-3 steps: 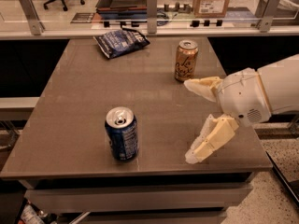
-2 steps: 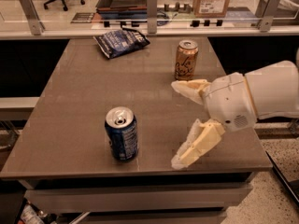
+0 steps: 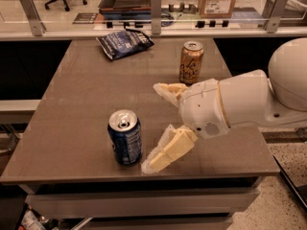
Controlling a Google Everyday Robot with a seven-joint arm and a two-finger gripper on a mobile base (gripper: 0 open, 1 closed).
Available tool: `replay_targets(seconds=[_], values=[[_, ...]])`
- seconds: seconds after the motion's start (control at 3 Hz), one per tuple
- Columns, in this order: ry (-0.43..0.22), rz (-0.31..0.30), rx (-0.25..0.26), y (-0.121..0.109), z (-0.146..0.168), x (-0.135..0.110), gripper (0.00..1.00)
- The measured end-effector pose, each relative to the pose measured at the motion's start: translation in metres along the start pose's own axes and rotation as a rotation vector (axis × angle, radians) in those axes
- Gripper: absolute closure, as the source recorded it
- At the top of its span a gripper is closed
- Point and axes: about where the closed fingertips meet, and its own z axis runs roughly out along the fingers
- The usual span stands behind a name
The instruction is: Move pepsi can near blue chip bag
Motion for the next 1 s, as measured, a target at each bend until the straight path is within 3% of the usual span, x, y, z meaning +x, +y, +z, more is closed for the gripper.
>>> replay_targets(seconds=[0.67, 1.0], values=[[-0.094, 0.110, -0.052, 0.006, 0.036, -0.010, 0.00], [-0.154, 0.151, -0.054, 0.009, 0.046, -0.009, 0.00]])
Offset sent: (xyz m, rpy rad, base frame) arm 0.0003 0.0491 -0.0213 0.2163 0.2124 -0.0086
